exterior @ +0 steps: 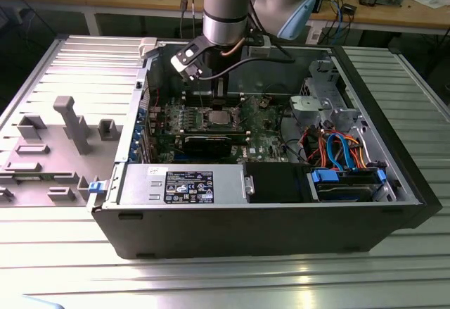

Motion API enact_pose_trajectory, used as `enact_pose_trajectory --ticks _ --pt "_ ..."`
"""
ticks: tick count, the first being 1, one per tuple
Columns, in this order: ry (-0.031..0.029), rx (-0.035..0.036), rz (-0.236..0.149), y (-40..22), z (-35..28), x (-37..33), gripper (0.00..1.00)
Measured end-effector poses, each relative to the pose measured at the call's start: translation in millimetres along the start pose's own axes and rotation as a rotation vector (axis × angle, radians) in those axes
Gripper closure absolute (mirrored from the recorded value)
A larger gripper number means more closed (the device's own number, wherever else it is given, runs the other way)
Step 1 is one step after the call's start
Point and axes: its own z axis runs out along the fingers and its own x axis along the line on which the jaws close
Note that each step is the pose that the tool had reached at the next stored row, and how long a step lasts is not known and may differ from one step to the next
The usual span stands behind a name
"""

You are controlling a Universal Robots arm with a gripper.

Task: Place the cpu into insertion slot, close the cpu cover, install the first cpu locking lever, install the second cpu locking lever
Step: 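Close the cpu cover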

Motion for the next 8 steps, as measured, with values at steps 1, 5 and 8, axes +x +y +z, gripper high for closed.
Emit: enact_pose_trajectory --ticks 1,5,8 --pt "0.0001 0.0000 0.000 0.0 -2.0 0.1 0.89" --pt "0.0000 0.0000 0.000 -0.1 -10.4 0.2 0.89" --pt "0.0003 -0.0002 0.000 -0.1 -10.4 0.2 0.89"
